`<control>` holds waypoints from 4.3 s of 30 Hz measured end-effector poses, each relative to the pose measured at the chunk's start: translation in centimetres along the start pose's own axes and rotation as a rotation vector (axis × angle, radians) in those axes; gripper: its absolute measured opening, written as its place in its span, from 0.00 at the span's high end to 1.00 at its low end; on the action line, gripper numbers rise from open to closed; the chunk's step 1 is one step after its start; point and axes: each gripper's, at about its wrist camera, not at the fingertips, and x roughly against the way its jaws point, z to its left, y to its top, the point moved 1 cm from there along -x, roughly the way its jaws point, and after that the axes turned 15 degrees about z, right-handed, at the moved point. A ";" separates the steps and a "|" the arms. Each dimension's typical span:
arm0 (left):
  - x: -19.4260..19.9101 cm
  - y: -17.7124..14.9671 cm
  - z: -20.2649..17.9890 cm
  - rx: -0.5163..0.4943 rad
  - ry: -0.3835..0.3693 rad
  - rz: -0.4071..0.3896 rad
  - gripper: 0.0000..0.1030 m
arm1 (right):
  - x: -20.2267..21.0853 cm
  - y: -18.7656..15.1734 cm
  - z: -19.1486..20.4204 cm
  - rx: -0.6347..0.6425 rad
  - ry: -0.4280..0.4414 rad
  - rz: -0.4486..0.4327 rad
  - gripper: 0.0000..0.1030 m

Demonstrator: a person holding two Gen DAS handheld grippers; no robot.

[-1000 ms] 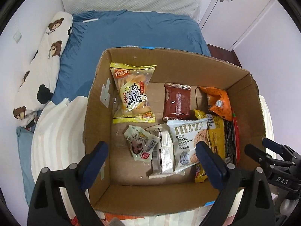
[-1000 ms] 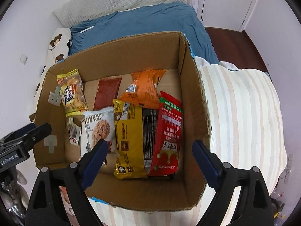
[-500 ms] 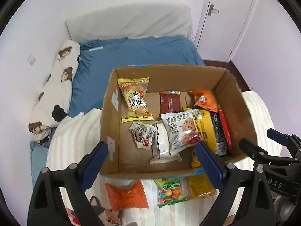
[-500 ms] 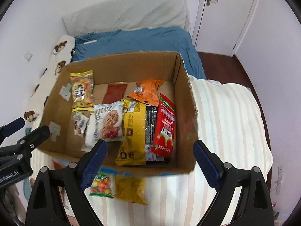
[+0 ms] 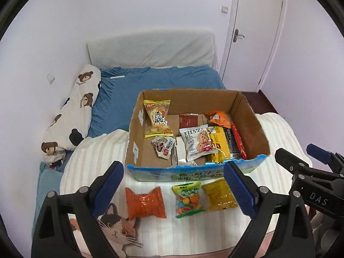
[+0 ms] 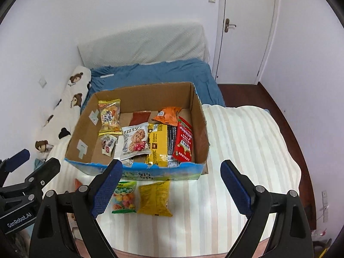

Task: Organize snacks
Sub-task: 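Move both grippers back over the remaining snacks, then grasp the green watermelon gum packet with left gripper while right grasps yellow bag, then carry gum packet and yellow bag into the box and release both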

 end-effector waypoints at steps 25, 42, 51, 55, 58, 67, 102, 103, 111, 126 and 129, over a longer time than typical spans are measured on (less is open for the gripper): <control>-12.0 -10.5 6.2 0.231 0.157 0.287 0.00 | -17.5 -5.7 -0.6 -0.080 0.183 0.366 0.06; -18.1 -7.3 1.9 0.187 -0.032 0.466 0.00 | -22.5 -7.7 -1.6 0.008 0.066 0.436 0.41; -24.1 -4.5 -2.2 0.140 -0.138 0.583 0.00 | -21.8 -10.4 -8.2 -0.144 0.125 0.491 0.38; -25.3 -4.0 -1.9 0.139 -0.139 0.568 0.37 | -21.9 -10.3 -8.5 -0.150 0.141 0.484 0.23; -25.3 -4.2 -1.7 0.122 -0.123 0.566 0.51 | -21.8 -9.8 -7.4 -0.117 0.110 0.479 0.20; -23.5 -9.0 -0.2 0.098 -0.079 0.601 0.51 | -22.7 -9.1 -3.2 0.003 0.003 0.466 0.34; -21.8 -18.0 -2.4 0.046 -0.035 0.666 0.52 | -22.3 -22.1 3.9 0.005 0.045 0.541 0.41; -21.1 -17.8 -2.3 0.047 -0.043 0.662 0.52 | -21.9 -22.1 4.1 -0.001 0.054 0.538 0.41; -15.6 -15.2 -2.5 0.057 -0.113 0.571 0.53 | -19.1 -20.0 4.1 -0.063 0.186 0.502 0.42; -3.5 3.0 -2.3 -0.034 -0.201 0.290 0.53 | -8.3 -2.6 2.7 -0.026 0.398 0.248 0.42; -4.4 6.1 -1.2 -0.045 -0.170 0.300 0.52 | -8.1 1.8 3.1 -0.015 0.405 0.229 0.42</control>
